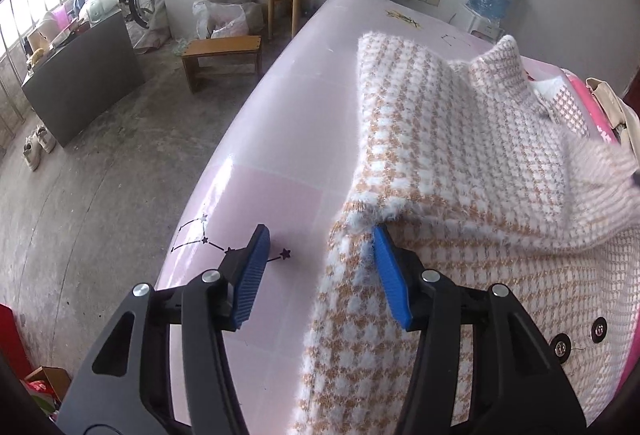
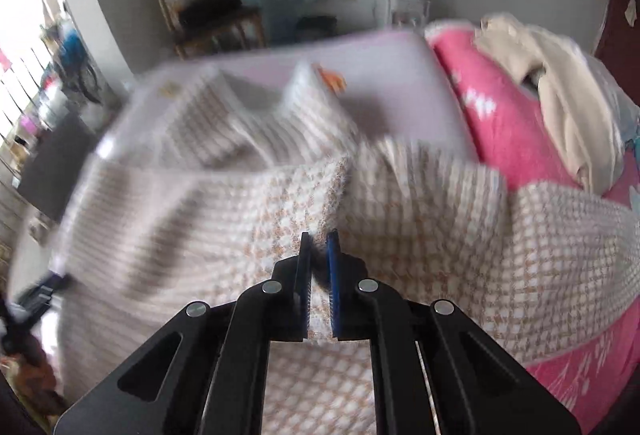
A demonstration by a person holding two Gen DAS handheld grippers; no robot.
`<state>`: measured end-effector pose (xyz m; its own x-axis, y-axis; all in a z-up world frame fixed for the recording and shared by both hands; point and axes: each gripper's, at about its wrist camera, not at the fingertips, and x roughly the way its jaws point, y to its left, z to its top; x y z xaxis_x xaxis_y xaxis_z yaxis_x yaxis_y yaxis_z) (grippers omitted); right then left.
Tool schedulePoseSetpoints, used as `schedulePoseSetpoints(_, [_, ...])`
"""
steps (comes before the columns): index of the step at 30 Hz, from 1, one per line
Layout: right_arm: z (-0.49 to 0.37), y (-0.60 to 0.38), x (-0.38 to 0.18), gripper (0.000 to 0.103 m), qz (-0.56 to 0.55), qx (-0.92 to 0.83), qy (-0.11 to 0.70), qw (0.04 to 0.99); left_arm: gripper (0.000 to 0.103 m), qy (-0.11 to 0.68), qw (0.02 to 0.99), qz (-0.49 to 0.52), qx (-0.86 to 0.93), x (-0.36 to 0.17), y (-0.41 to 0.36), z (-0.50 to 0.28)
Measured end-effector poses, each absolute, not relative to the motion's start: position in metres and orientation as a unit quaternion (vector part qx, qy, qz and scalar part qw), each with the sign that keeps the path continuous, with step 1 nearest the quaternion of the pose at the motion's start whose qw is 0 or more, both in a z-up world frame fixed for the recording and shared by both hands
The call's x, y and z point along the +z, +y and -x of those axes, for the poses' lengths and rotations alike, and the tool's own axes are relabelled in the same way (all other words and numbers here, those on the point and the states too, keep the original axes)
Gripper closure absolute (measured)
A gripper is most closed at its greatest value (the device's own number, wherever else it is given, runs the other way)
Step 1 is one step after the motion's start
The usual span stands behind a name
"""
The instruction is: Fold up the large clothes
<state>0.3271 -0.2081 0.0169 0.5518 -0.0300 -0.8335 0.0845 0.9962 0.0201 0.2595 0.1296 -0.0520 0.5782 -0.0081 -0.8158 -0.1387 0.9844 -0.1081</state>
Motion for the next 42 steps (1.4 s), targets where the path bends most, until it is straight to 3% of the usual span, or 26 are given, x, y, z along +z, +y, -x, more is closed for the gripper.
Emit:
schedulePoseSetpoints(7, [-0.329,-0.224,-0.03,0.095,-0.043,-0.051,0.504,0.861,0.052,0.465,0.882,0.072,0.035,-0.05,0.132,-0.256])
schedulePoseSetpoints(11, [-0.329,-0.217,-0.023,0.095,-0.031,-0.054,0.496,0.866,0.059,0.464,0.881,0.086,0.024,-0.031,0.142,-0.245])
schedulePoseSetpoints(15, [-0.326,-0.217,-0.014,0.095,0.002,-0.071,0.492,0.868,0.059,0.429,0.897,0.105,-0.018,0.004,0.148,-0.243])
schedulePoseSetpoints(18, [-0.32,-0.213,-0.001,0.087,0.028,-0.103,0.473,0.875,0.059,0.426,0.89,0.143,-0.082,0.015,0.143,-0.261])
schedulePoseSetpoints(21, [-0.312,-0.197,0.012,0.072,0.034,-0.067,0.446,0.892,0.059,0.441,0.873,0.153,-0.138,0.008,0.125,-0.294])
schedulePoseSetpoints(28, [-0.327,-0.178,-0.024,0.072,0.017,0.012,0.486,0.874,0.059,0.49,0.855,0.134,-0.107,-0.04,0.107,-0.36])
schedulePoseSetpoints(29, [-0.332,-0.181,-0.031,0.072,0.009,0.013,0.495,0.869,0.064,0.497,0.85,0.142,-0.103,-0.047,0.111,-0.367])
schedulePoseSetpoints(42, [-0.373,-0.196,-0.027,0.066,-0.012,0.002,0.495,0.869,0.056,0.478,0.871,0.107,-0.043,-0.04,0.112,-0.416])
